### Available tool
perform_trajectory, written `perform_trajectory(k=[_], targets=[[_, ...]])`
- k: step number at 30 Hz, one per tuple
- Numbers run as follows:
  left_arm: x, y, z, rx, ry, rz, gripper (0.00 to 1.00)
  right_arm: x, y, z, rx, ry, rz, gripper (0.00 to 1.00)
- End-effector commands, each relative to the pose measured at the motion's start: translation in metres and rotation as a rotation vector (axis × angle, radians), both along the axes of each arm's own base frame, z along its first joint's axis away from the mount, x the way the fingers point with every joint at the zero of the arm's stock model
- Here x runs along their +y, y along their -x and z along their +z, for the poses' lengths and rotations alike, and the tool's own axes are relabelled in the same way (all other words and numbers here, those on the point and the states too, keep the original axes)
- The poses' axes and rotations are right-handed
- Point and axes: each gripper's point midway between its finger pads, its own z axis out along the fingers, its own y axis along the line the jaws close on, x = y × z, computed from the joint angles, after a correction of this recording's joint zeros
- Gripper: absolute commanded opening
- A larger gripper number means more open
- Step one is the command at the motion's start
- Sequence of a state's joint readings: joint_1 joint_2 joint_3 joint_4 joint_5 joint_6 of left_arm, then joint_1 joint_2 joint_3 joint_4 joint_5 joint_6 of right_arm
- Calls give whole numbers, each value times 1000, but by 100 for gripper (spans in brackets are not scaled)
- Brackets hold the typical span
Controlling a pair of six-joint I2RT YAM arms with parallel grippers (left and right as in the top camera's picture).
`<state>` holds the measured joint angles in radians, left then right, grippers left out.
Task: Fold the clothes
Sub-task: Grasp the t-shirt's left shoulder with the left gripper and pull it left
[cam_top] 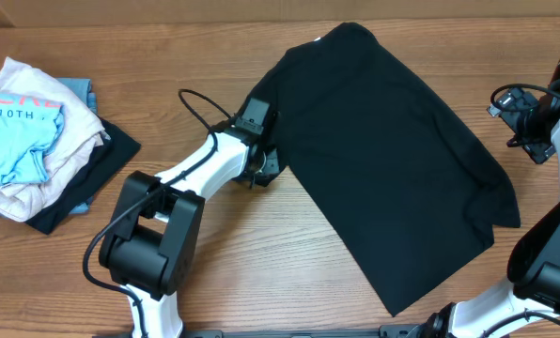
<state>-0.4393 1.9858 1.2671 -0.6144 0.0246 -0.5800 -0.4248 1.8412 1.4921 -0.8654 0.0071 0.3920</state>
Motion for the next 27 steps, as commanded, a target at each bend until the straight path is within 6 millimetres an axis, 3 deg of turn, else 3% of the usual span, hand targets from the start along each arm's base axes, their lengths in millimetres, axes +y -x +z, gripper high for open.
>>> perform_trajectory(k=[1, 3, 7, 10, 12, 14, 18, 23, 27], targets=[[-5, 23, -6, 89, 15, 2, 4, -2, -1, 8, -18, 12, 0, 100], [5, 20, 7, 70, -27, 12, 4, -2, -1, 8, -18, 12, 0, 100], [35, 2, 60, -75, -203, 3, 4, -2, -1, 8, -18, 12, 0, 100], [37, -22, 108, -230, -213, -32, 12, -2, -1, 8, -18, 12, 0, 100], [37, -36, 119, -291, -198, -46, 16, -2, -1, 8, -18, 12, 0, 100], [38, -48, 116, -315, -180, -40, 4, -2, -1, 8, -18, 12, 0, 100], [35, -79, 81, -337, -178, -127, 4, -2, -1, 8, -18, 12, 0, 100], [29, -106, 57, -395, -194, -207, 4, -2, -1, 8, -18, 12, 0, 100], [-6, -125, 61, -497, -57, -316, 4, -2, -1, 8, -18, 12, 0, 100]])
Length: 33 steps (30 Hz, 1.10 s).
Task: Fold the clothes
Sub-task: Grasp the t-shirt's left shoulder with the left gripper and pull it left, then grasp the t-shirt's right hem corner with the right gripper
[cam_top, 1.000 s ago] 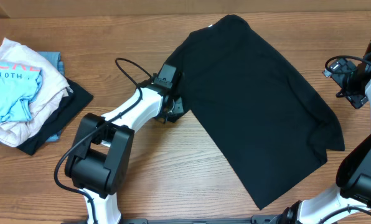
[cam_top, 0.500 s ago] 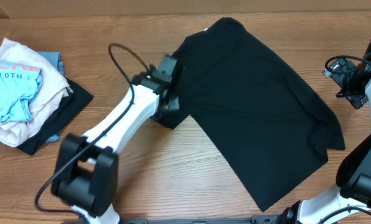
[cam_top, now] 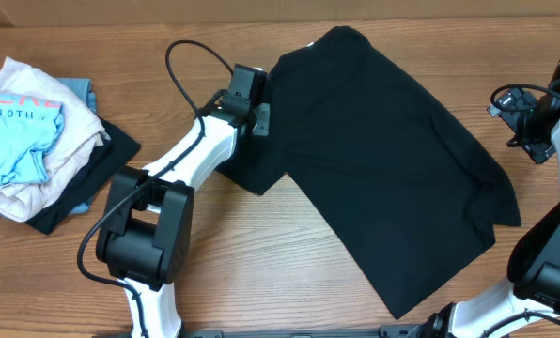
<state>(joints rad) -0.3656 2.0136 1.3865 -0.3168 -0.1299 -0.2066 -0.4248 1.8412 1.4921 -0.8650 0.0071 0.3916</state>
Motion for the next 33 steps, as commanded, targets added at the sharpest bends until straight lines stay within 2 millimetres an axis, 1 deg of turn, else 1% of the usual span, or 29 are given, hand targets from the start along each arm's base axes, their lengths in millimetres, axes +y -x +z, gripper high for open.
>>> perform_trajectory(k=[1, 3, 4, 8, 10, 12, 14, 16, 17, 20, 21, 24, 27, 28, 29, 33], targets=[[-24, -14, 4, -60, 57, -127, 4, -2, -1, 8, -17, 12, 0, 100], [-25, -21, 2, -85, 63, -124, 4, -2, -1, 8, -17, 12, 0, 100], [-26, -24, -3, -89, 62, -122, 4, -2, -1, 8, -18, 12, 0, 100], [-21, -27, -35, -56, 47, -113, 4, -2, -1, 8, -17, 12, 0, 100], [-15, -26, -55, -25, 29, -112, 4, -2, -1, 8, -18, 12, -1, 100], [-7, -25, -69, -1, 14, -98, 4, -2, -1, 8, -18, 12, 0, 100], [6, -26, -75, 11, -18, -65, 4, -2, -1, 8, -18, 12, -1, 100], [30, -27, -77, 17, -81, -5, 4, -2, -1, 8, -18, 12, -1, 100], [42, -26, -79, 32, -112, 13, 4, -2, -1, 8, -17, 12, 0, 100], [66, -17, -87, 96, -133, 44, 4, -2, -1, 8, -18, 12, 0, 100], [78, -12, -91, 130, -141, 63, 4, -2, -1, 8, -18, 12, 0, 100], [106, -1, -98, 201, -154, 110, 4, -2, -1, 8, -17, 12, 0, 100], [128, 13, -105, 272, -160, 155, 4, -2, -1, 8, -17, 12, 0, 100], [135, 18, -106, 293, -156, 188, 4, -2, -1, 8, -18, 12, 0, 100], [146, 27, -109, 333, -138, 252, 4, -2, -1, 8, -18, 12, 0, 100], [163, 50, -115, 427, -108, 376, 4, -2, -1, 8, -17, 12, 0, 100]])
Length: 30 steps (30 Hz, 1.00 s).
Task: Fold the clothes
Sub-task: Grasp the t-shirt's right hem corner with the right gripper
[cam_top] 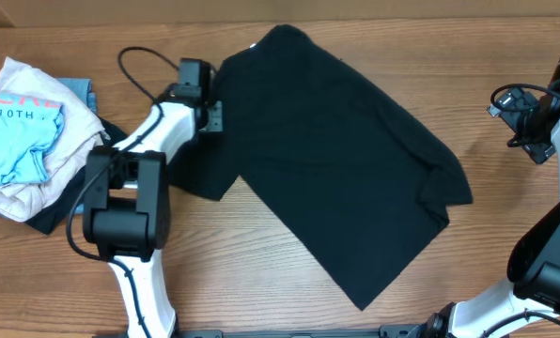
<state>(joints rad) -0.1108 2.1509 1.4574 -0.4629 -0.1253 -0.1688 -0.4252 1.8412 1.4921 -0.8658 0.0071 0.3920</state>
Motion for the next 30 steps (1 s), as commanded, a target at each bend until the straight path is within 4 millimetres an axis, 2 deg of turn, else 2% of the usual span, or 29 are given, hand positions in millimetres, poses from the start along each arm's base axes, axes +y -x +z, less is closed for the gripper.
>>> perform_trajectory(k=[1, 10, 14, 16, 17, 18, 19, 20, 21, 22, 25, 30], targets=[[34, 60, -57, 240, -26, 163, 4, -2, -1, 8, -18, 12, 1, 100], [26, 87, -61, 349, 36, 233, 4, -2, -1, 8, -18, 12, 1, 100], [28, 95, -61, 379, 23, 236, 4, -1, -2, 8, -25, 6, 0, 100], [29, 100, -61, 399, 20, 238, 4, 9, -2, 7, -28, -45, 21, 100], [29, 102, -61, 407, 20, 238, 5, 28, 11, 0, 22, -138, 45, 100], [28, 103, -61, 414, 25, 237, 6, 34, 21, -3, 63, -162, 53, 100], [28, 103, -61, 414, 25, 237, 8, 38, 30, -6, 103, -169, 82, 90], [28, 103, -61, 413, 25, 237, 9, 44, 44, -9, 165, -187, 117, 57], [28, 103, -61, 413, 25, 237, 10, 47, 53, -11, 201, -201, 116, 46], [27, 103, -61, 414, 24, 236, 11, 51, 61, -12, 233, -218, 114, 39], [28, 104, -61, 418, 24, 237, 13, 61, 83, -14, 319, -264, 109, 36], [27, 104, -61, 418, 28, 236, 15, 61, 85, -14, 328, -263, 99, 36]])
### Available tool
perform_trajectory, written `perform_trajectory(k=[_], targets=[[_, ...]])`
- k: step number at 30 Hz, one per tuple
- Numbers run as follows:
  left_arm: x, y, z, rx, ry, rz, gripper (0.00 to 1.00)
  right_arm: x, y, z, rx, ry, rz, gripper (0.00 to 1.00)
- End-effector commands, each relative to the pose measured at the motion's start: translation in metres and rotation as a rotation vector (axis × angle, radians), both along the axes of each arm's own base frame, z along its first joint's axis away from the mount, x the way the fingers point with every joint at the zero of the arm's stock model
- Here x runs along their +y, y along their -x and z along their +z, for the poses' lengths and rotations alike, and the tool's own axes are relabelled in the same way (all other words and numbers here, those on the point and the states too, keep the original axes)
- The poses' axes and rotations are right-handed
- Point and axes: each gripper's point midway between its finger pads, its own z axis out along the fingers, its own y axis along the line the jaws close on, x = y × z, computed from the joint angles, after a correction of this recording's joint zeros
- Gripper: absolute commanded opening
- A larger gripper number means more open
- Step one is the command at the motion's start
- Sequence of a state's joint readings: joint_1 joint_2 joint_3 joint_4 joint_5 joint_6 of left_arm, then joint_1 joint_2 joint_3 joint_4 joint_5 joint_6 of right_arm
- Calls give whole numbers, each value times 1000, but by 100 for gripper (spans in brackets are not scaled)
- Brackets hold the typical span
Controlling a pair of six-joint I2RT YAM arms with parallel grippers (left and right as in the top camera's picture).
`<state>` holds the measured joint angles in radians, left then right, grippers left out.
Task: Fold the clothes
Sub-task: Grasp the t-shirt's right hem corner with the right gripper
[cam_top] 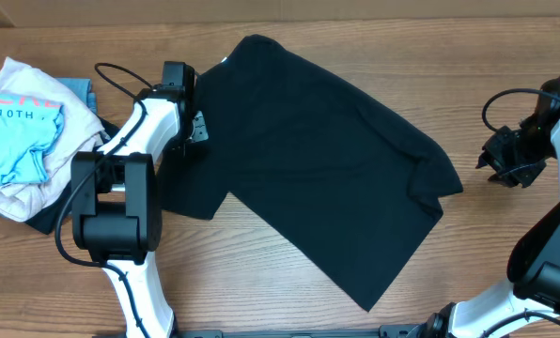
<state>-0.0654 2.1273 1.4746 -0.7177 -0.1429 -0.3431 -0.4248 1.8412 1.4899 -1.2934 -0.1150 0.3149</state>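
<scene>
A black T-shirt (318, 160) lies flat and slanted across the middle of the table, collar at the far left and hem toward the near right. My left gripper (195, 128) sits on the shirt's left edge by the sleeve (191, 188) and looks shut on the cloth. Just off the shirt's right sleeve (440, 188), my right gripper (504, 165) hovers over bare wood with its fingers spread and nothing in them.
A heap of other clothes (31, 131) lies at the left edge: a light blue shirt on cream cloth over a dark garment. The left arm's cable (120, 75) loops above the table. The wooden table (261, 282) shows bare boards along the near side.
The left gripper has moved slightly left and nearer with the shirt, which now lies further left with its sleeve spread out. The right gripper has come down and left toward the shirt's right sleeve.
The shirt first lay right of centre, with my left gripper at its left edge. Then the gripper was further back with the left sleeve pulled out. Then it was further left with the whole shirt shifted along. Now the shirt lies centred, and the formerly still right arm has moved closer.
</scene>
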Motion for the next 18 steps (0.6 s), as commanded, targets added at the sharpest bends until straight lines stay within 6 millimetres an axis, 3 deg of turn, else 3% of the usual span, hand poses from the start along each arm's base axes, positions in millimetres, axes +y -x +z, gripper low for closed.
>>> perform_trajectory(k=[1, 4, 7, 13, 18], targets=[[-2, 54, -59, 222, 31, 22, 16, -1, 0, 5, -13, 7, -6, 36], [-2, 55, -59, 223, 31, 22, 17, 2, 6, -4, 15, -5, -60, 38], [-2, 54, -59, 222, 31, 21, 17, 7, 10, -24, 25, -9, -54, 40], [-1, 55, -59, 224, 31, 21, 19, 19, 8, -65, -26, -28, -58, 48], [-1, 56, -59, 228, 31, 21, 20, 23, 4, -83, -69, -16, -43, 53]])
